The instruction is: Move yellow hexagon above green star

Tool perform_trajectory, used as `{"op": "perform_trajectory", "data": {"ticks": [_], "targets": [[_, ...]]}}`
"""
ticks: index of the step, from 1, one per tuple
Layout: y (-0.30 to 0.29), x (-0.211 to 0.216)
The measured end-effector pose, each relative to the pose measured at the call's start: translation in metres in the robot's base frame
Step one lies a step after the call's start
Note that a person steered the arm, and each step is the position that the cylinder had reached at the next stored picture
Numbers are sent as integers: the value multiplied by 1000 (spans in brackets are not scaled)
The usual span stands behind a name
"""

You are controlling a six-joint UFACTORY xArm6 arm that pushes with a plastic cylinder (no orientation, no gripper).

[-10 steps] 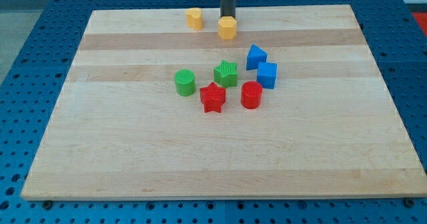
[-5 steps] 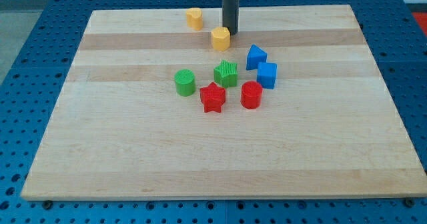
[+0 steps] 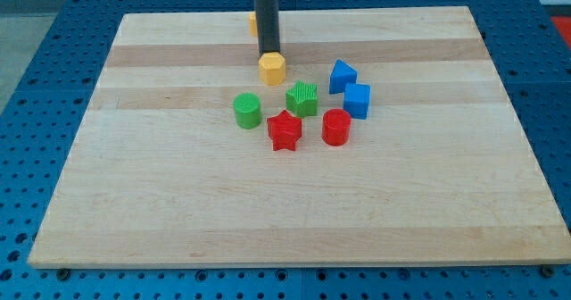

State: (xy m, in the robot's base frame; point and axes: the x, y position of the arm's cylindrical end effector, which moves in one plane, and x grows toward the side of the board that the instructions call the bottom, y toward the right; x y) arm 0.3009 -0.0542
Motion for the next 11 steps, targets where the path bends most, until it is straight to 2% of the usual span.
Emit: {"op": "perform_trajectory", "data": {"ticks": [2, 4, 10, 11], "targets": [[-36, 6], [-36, 28], [22, 28], [23, 15]]}}
